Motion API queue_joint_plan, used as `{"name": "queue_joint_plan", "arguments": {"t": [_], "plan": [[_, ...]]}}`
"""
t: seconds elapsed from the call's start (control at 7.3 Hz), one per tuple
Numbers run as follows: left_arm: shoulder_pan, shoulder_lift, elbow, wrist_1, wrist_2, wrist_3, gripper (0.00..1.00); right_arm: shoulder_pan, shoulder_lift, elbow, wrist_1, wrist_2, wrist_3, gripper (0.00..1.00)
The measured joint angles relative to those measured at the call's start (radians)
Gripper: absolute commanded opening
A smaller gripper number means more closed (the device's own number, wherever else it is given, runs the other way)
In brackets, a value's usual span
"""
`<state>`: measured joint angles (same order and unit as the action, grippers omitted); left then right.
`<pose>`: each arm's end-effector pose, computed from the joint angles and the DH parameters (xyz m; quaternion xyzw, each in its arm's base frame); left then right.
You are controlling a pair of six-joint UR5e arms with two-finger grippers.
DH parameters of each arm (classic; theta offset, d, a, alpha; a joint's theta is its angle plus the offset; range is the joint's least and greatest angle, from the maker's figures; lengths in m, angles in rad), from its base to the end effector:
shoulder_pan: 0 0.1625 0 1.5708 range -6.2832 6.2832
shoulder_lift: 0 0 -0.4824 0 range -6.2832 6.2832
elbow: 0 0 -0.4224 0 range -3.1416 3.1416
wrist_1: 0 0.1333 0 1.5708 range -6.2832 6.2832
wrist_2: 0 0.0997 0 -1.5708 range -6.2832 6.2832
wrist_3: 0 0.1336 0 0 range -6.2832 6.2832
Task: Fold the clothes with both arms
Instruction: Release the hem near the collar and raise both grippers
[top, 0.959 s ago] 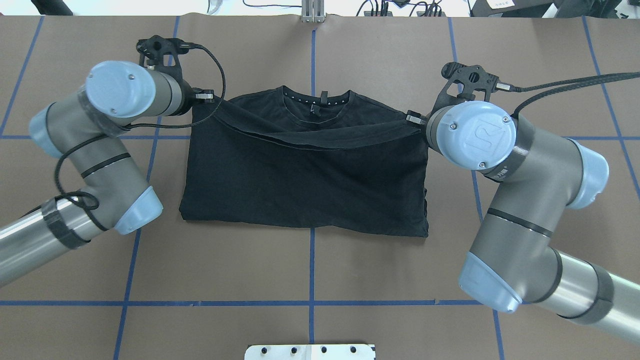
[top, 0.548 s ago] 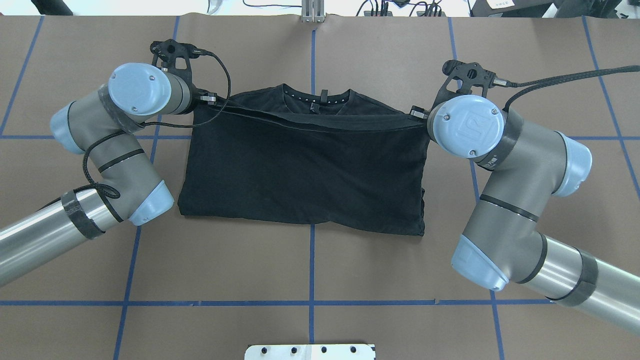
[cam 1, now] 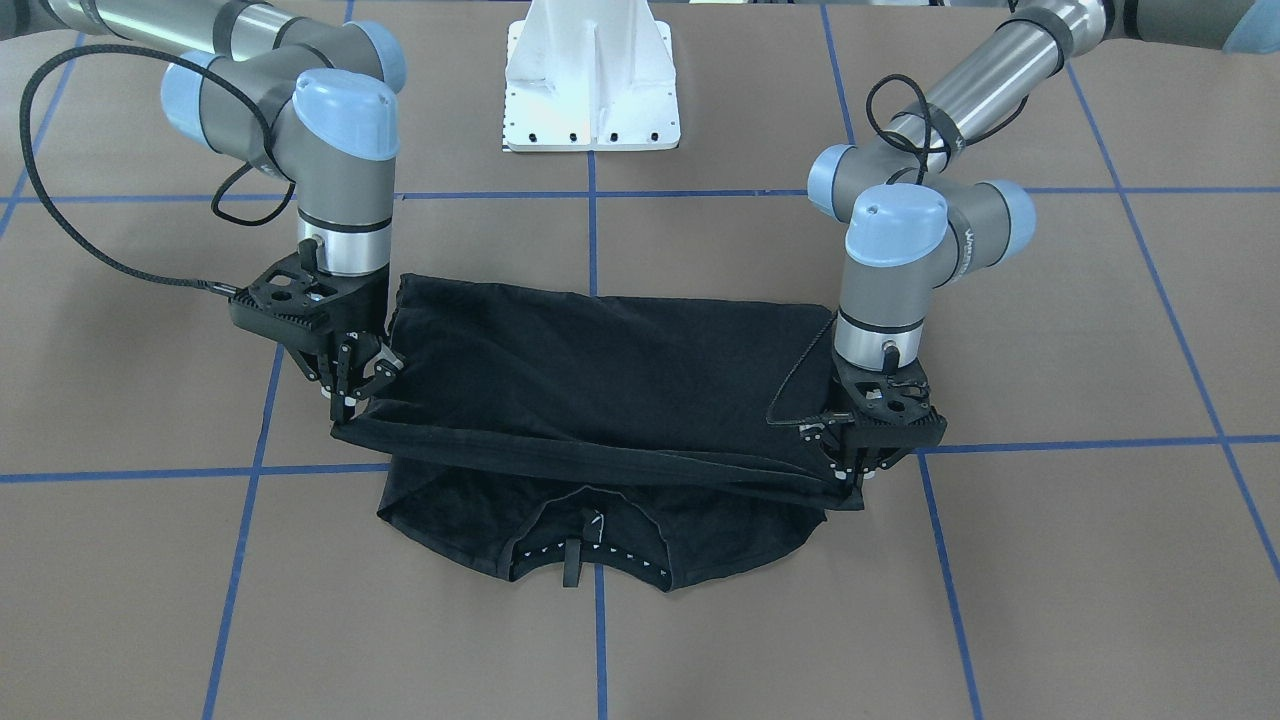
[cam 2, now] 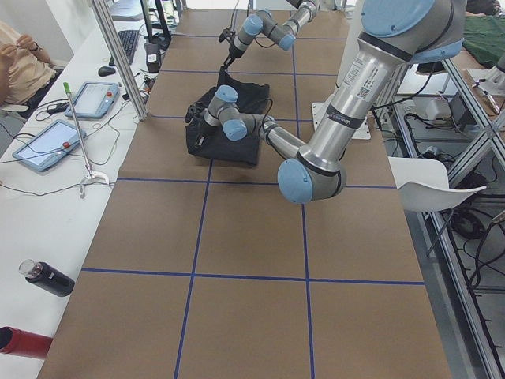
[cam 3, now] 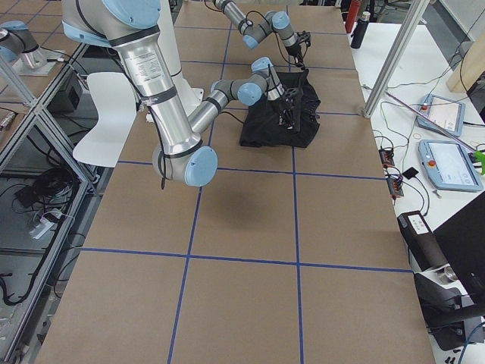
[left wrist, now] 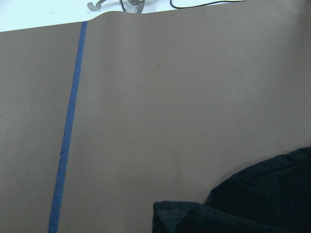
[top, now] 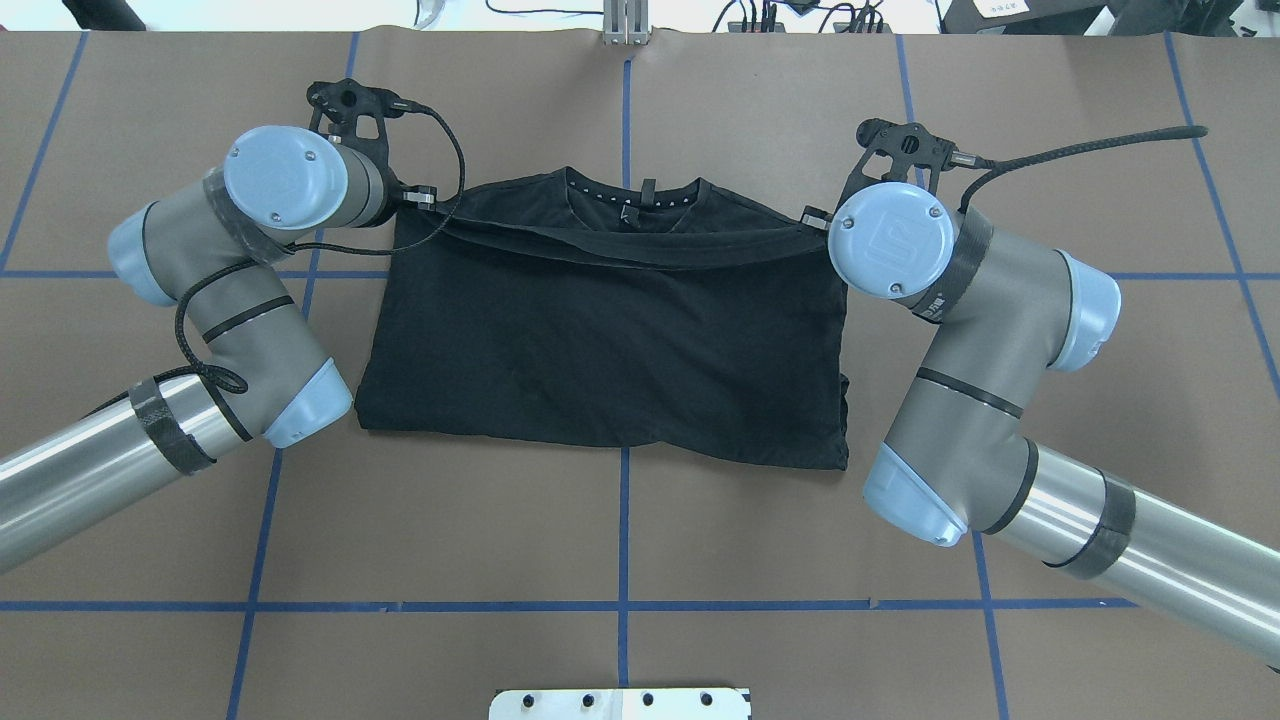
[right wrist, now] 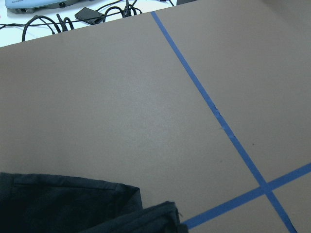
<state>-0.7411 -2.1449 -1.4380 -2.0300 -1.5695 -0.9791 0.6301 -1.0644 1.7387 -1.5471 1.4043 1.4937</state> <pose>0.5079 -0.6457 0.3920 0.2695 0.3417 -0.0675 0.8978 -0.4942 -0.5528 0.3575 0.1913 -0.2926 0.2830 0.8931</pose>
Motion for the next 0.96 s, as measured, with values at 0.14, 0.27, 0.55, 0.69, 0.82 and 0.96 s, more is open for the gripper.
{"name": "queue_joint_plan", "arguments": {"t": [0.14, 0.27, 0.55, 0.69, 0.82, 0.96], "plan": [[-0.003, -0.001, -0.001, -0.02, -0.003, 0.008, 1.0, 0.008, 0.004, -0.017, 0.022, 0.004, -0.007, 1.0], [-0.01, 0.0, -0.003, -0.046, -0.008, 0.029, 1.0, 0.029, 0.01, -0.024, 0.032, 0.032, -0.035, 1.0], [-0.03, 0.022, -0.036, -0.07, -0.066, 0.082, 1.0, 0.085, 0.021, -0.021, 0.039, 0.156, -0.129, 1.0], [-0.036, 0.066, -0.091, -0.073, -0.124, 0.108, 1.0, 0.097, 0.022, -0.017, 0.041, 0.189, -0.159, 1.0], [-0.037, 0.13, -0.166, -0.075, -0.168, 0.12, 1.0, 0.102, 0.02, -0.009, 0.042, 0.204, -0.174, 1.0], [-0.034, 0.191, -0.227, -0.078, -0.201, 0.12, 1.0, 0.102, 0.018, 0.0, 0.042, 0.209, -0.179, 1.0]]}}
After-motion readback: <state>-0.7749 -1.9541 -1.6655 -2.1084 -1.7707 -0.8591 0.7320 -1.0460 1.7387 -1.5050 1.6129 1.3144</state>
